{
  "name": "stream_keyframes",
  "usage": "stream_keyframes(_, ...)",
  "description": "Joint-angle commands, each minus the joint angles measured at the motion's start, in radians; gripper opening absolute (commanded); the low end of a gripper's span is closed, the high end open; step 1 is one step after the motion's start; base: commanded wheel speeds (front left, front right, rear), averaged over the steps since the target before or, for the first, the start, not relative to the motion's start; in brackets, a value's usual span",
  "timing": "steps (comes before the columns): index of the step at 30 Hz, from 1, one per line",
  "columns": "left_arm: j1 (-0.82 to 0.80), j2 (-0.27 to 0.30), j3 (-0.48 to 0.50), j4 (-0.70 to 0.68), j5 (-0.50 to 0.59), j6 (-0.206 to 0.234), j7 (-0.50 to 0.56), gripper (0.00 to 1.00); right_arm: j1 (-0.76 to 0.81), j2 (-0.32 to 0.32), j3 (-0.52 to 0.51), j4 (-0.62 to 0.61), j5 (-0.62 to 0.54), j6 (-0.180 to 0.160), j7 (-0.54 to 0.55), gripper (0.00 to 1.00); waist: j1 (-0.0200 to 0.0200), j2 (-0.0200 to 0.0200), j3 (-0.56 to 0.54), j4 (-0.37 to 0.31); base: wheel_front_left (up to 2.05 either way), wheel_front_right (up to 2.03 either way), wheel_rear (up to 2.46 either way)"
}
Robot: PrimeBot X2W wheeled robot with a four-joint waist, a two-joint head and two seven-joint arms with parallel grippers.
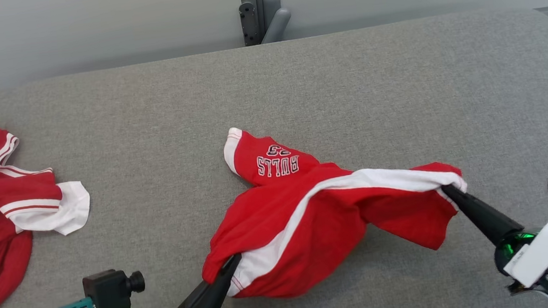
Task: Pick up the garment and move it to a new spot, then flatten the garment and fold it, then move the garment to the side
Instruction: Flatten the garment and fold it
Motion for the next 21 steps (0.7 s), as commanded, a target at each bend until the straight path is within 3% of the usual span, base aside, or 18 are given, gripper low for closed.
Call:
stream_keyframes(1,0.016,0.021,0.006,-0.047,-0.011,0.007,0.016,0.00,0.026,-0.034,-0.024,-0.034,0.014,0.000,0.005,0.00,0.0000,0.0000,0.001,-0.007,0.00,0.00,0.00)
stream_keyframes(11,0.063,0.129,0.065,-0.380,-0.087,0.068,0.111,0.00,0.174,-0.259,-0.215,-0.265,0.105,0.000,-0.005,0.00,0.0000,0.0000,0.031,-0.060,0.00,0.00,0.00)
stream_keyframes(21,0.006,0.188,0.123,-0.533,-0.141,0.106,0.175,0.00,0.276,-0.372,-0.331,-0.401,0.135,0.000,-0.022,0.00,0.0000,0.0000,0.138,-0.095,0.00,0.00,0.00)
